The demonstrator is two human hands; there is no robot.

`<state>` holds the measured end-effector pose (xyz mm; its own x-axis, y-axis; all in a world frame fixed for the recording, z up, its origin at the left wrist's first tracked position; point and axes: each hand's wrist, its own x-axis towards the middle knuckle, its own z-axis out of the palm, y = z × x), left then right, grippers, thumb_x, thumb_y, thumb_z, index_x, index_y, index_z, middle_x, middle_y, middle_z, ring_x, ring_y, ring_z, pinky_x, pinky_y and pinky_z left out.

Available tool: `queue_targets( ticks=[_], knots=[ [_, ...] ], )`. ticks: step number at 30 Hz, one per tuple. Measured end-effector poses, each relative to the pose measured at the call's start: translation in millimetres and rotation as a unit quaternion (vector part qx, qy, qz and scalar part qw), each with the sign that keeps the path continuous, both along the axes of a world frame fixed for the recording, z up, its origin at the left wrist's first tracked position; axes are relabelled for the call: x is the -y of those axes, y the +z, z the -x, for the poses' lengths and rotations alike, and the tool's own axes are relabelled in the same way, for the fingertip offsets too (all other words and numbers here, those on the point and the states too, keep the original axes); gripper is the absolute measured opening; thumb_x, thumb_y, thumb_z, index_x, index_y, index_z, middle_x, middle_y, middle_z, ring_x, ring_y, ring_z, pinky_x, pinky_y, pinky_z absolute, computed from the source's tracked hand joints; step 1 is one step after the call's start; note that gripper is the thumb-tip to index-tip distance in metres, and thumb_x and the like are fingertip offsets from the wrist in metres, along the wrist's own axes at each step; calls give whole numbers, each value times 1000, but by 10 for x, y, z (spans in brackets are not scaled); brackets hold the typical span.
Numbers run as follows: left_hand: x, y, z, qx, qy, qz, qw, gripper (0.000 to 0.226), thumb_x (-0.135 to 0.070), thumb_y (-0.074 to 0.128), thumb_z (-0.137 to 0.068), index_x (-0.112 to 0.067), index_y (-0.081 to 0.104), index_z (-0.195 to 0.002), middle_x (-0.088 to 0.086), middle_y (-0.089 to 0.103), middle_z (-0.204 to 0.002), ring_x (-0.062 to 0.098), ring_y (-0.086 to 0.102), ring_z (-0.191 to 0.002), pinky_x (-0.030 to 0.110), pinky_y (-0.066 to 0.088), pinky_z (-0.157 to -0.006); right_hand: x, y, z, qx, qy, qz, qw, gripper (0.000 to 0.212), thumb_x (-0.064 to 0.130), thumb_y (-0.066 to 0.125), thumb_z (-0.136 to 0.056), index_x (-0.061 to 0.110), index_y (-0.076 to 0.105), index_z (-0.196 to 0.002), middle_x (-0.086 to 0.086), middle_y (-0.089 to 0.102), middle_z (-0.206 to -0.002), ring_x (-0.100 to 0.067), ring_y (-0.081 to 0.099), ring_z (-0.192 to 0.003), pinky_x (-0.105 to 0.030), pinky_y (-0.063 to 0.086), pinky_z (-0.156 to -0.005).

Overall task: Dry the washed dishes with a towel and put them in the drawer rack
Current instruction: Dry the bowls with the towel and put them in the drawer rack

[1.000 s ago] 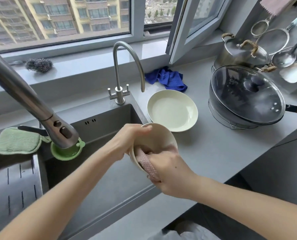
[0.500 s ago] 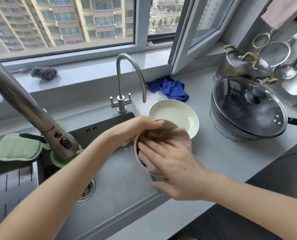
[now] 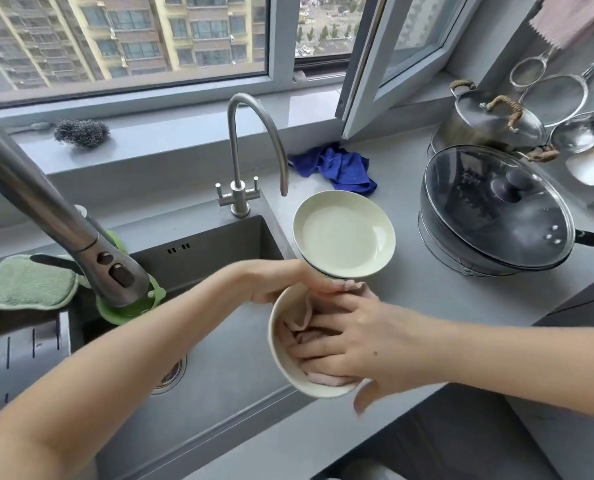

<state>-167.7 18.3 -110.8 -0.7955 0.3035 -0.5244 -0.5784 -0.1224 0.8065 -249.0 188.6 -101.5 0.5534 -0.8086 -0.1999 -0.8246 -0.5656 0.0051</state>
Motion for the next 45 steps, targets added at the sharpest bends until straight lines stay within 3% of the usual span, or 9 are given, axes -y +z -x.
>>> queue_targets(
  ticks=[4,9,14,22,28,32,35,39,45],
  knots=[
    [110,11,129,26,52,-36,998,28,-35,56,-87,-10,68,-93,8,65,-75,20,62,-67,28,51,-65,66,-80,163,-14,-27,155,987,25,17,45,-98,19,69,-92,4,71,-107,-26,66,-72,-50,38,-102],
    [19,-117,57,84,170,9,982,38,-42,63,-80,-10,67,-100,7,71,-85,22,67,-76,29,51,-71,-20,-161,34,25,-151,80,985,13,27,64,-77,18,61,-86,5,64,-83,-24,57,-64,-39,48,-74],
    [-167,-312,-11,141,369,8,919,54,-49,61,-82,-10,60,-120,8,67,-75,21,61,-48,17,39,-43,142,-99,-267,251,-457,-40,852,29,53,57,-75,26,45,-74,13,44,-49,-7,45,-51,-39,39,-81],
    [-158,-533,-187,190,490,-100,845,56,-54,47,-89,-11,57,-123,13,69,-100,31,66,-84,41,53,-67,83,245,-4,578,-488,0,653,20,14,73,-82,33,75,-87,2,60,-62,-12,47,-47,-20,40,-43],
    [46,-353,-88,138,612,-243,740,37,-30,40,-98,-12,49,-129,20,53,-129,43,55,-102,61,50,-73,98,8,58,442,-498,333,668,45,13,63,-84,40,60,-120,25,66,-104,-13,65,-66,-39,56,-65],
    [-203,-16,98,-17,491,-366,791,27,-26,52,-94,-6,66,-106,20,50,-137,32,61,-96,36,57,-78,515,-188,-220,300,-416,384,767,45,55,44,-92,33,52,-130,-5,38,-150,-34,30,-141,-58,31,-106],
    [-250,197,82,-107,375,-401,829,38,-16,74,-76,-8,69,-113,15,58,-130,26,62,-112,36,51,-94,647,-94,-150,274,-410,402,771,53,62,28,-93,34,55,-129,-4,38,-150,-35,26,-141,-61,27,-104],
    [16,134,80,-36,430,-121,894,33,-6,62,-81,-4,65,-113,17,69,-110,31,67,-99,47,53,-90,680,68,-53,271,-377,439,769,49,60,29,-94,34,53,-128,-6,40,-148,-36,29,-140,-57,33,-102],
    [183,385,65,23,347,34,937,34,12,36,-82,4,55,-55,12,49,-41,7,38,-28,10,28,-29,713,520,289,563,-421,272,658,49,55,49,-86,16,67,-109,-10,60,-126,-15,56,-117,-32,41,-100]
  ],
)
